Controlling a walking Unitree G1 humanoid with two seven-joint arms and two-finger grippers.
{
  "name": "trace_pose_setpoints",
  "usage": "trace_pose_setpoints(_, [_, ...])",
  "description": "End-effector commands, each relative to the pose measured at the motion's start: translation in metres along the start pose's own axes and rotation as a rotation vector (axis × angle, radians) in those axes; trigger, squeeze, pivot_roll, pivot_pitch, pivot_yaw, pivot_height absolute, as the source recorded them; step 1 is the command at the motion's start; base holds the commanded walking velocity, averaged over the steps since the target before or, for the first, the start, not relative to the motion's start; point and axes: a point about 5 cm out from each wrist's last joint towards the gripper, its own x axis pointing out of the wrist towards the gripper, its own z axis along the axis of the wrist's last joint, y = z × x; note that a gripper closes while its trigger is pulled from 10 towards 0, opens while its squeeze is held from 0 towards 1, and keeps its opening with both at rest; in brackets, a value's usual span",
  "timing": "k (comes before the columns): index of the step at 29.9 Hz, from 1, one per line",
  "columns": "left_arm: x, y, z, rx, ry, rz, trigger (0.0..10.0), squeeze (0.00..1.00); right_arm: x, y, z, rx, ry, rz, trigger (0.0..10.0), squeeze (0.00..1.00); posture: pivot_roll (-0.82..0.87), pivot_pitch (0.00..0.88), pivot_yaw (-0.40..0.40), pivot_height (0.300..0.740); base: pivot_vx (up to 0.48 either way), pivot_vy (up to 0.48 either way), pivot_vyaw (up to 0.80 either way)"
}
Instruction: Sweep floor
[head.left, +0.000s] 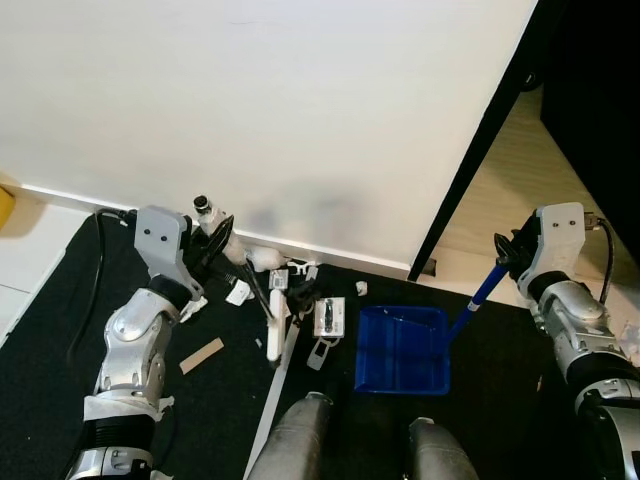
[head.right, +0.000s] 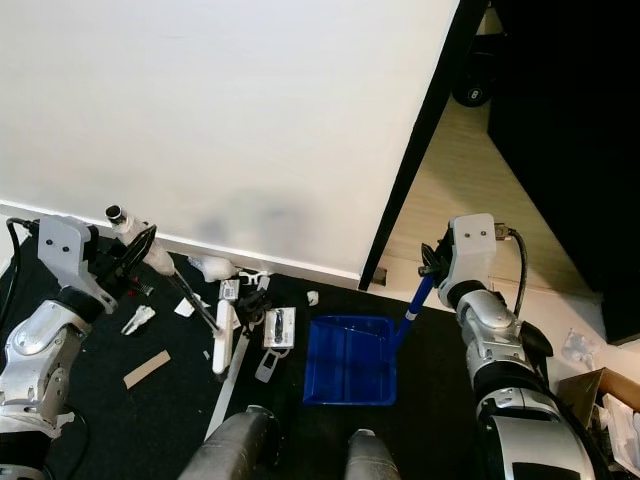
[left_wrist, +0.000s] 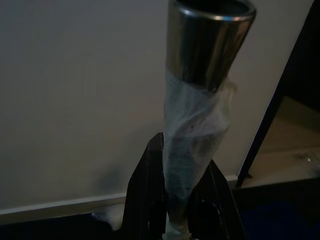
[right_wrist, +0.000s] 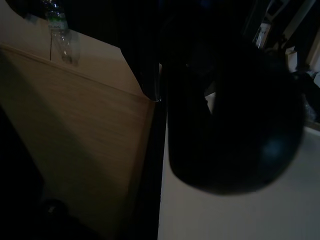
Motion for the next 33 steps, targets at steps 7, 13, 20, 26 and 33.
trace_pose_setpoints(7, [-0.014,0.013,0.006,0.063,0.023,-0.047,10.0,0.00,-0.007,0.007,-0.026,0.018,0.110,-0.033,10.0,0.00,0.13,0.202,0.057,0.740,0.000,0.000,0.00])
trace_pose_setpoints(13, [-0.003,0.016,-0.005,0.093,0.026,-0.003,10.0,0.00,0.001,0.011,-0.017,0.005,0.106,-0.051,10.0,0.00,0.11,0.213,0.038,0.740,0.000,0.000,0.00])
trace_pose_setpoints(20, [0.011,-0.014,-0.035,0.126,0.094,-0.036,10.0,0.00,0.005,0.015,-0.009,-0.011,0.078,-0.039,10.0,0.00,0.07,0.203,0.035,0.740,0.000,0.000,0.00])
trace_pose_setpoints(26, [0.012,-0.013,-0.045,0.112,0.107,0.047,10.0,0.00,0.005,0.016,-0.009,-0.019,0.067,-0.029,10.0,0.00,0.05,0.202,0.032,0.740,0.000,0.000,0.00])
trace_pose_setpoints(33, [0.024,-0.016,-0.041,0.018,0.020,0.131,10.0,0.00,0.006,0.016,-0.006,-0.074,0.061,-0.023,10.0,0.00,0.02,0.205,0.030,0.740,0.000,0.000,0.00])
